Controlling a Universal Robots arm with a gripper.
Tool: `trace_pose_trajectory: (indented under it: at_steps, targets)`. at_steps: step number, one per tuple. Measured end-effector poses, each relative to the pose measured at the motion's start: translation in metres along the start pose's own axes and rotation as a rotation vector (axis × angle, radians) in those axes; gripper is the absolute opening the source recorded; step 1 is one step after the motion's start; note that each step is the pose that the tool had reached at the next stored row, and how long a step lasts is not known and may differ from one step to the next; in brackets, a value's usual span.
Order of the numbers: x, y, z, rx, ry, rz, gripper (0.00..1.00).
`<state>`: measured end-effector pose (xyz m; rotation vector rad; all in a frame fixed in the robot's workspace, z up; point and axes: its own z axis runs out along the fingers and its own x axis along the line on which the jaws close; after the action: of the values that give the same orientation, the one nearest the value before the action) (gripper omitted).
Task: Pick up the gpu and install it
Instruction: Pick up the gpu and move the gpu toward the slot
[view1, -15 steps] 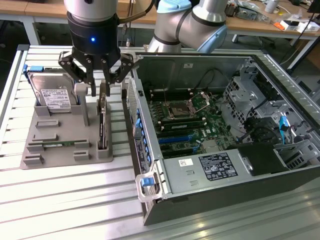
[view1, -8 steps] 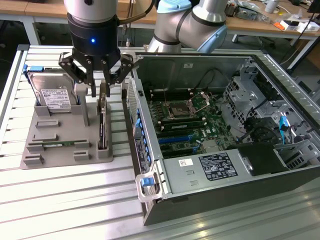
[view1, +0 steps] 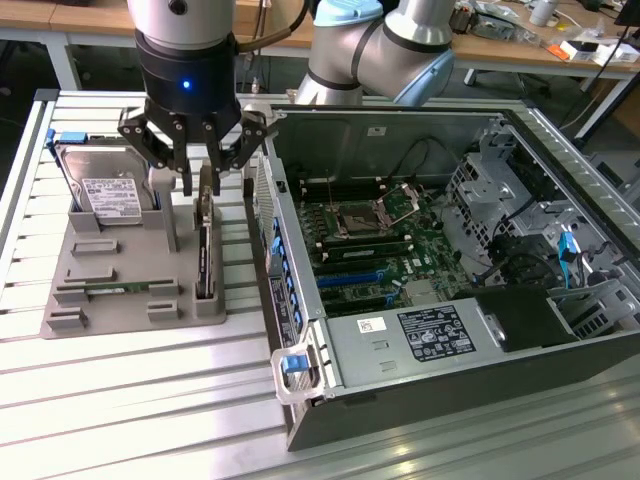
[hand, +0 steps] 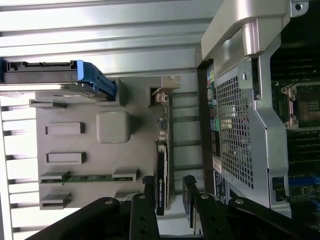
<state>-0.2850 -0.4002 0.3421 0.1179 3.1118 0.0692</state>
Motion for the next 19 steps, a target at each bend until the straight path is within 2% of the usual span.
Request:
trace_pose_trajectory:
  at_steps: [19]
  targets:
    - [0.0001,-0.0002,0.0055,-0.0001,0.0000,0.000,0.36]
